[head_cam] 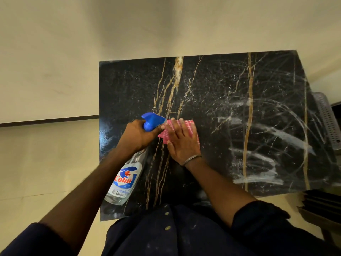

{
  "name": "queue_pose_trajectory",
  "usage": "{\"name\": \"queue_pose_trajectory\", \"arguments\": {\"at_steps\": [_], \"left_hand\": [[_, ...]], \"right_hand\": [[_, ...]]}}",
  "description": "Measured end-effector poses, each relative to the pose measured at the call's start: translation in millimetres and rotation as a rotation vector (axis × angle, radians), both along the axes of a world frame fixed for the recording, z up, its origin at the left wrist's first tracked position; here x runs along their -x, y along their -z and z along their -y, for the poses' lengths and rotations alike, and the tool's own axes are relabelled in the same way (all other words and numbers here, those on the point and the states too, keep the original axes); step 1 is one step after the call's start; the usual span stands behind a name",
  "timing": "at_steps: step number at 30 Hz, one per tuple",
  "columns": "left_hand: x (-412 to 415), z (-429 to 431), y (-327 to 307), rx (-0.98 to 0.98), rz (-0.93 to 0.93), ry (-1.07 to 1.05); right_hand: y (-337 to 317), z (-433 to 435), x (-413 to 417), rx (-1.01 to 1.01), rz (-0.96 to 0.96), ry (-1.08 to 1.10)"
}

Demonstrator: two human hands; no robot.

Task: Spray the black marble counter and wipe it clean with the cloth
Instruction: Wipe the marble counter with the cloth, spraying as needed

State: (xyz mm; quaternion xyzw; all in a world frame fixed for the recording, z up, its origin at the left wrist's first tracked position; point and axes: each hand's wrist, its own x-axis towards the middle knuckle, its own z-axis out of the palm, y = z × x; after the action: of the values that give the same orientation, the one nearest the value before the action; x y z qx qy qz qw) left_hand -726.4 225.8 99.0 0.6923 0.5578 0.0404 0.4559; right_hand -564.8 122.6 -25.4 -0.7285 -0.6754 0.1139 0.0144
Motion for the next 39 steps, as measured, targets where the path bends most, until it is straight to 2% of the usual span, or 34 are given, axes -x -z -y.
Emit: {"name": "queue_pose_trajectory", "arguments": {"at_steps": [4, 6, 10, 13, 15, 18, 20, 22, 24, 27, 31, 33, 36, 39], "left_hand": [[0.7, -3.5, -1.8, -0.021, 0.006, -0.018], [2.7, -5.3, -2.8, -0.009, 0.019, -0.005], [8.8, -6.5, 0.1, -0.004, 0.024, -0.010], [11.0, -8.3, 3.9, 0.012, 0.030, -0.056], [9.1, -9.3, 4.3, 0.022, 0.030, -0.073], [1.4, -9.3, 3.6, 0.009, 0.017, -0.080], [-5.0, -10.7, 2.1, 0.005, 0.000, -0.079], [-9.6, -12.8, 1.2, 0.018, -0.013, -0.074], [-13.1, -14.4, 0.3, 0.025, -0.010, -0.064], [-18.1, -15.5, 1.8, 0.036, 0.000, -0.064], [-28.1, -13.5, 2.3, 0.051, 0.016, -0.092], [-34.2, -12.4, 0.9, 0.049, 0.021, -0.102], [-43.5, -12.5, -0.7, 0.036, -0.009, -0.113], [-50.4, -15.1, -2.1, 0.033, -0.016, -0.144]], "right_hand": [[1.8, 5.8, -35.0, -0.008, 0.053, -0.168], [3.8, 17.2, -64.6, -0.017, 0.077, 0.000], [4.8, 21.4, -94.7, 0.018, 0.106, 0.510], [1.7, -6.3, -71.8, 0.028, 0.077, 0.644], [2.1, -23.8, -50.8, 0.018, 0.059, 0.516], [2.3, -44.2, -33.2, -0.012, 0.034, 0.139], [0.3, -51.2, -43.9, 0.004, 0.040, -0.087], [1.2, -50.7, -70.5, 0.011, 0.072, -0.217], [2.0, -43.6, -103.1, -0.006, 0.084, -0.112], [-1.1, -35.7, -137.9, 0.009, 0.069, 0.274], [-2.8, -52.7, -116.4, 0.052, 0.080, 0.536], [-2.2, -66.1, -91.3, 0.048, 0.072, 0.477], [-1.1, -82.3, -62.3, 0.047, 0.070, 0.125], [-3.4, -90.6, -74.5, 0.062, 0.071, -0.154]]}}
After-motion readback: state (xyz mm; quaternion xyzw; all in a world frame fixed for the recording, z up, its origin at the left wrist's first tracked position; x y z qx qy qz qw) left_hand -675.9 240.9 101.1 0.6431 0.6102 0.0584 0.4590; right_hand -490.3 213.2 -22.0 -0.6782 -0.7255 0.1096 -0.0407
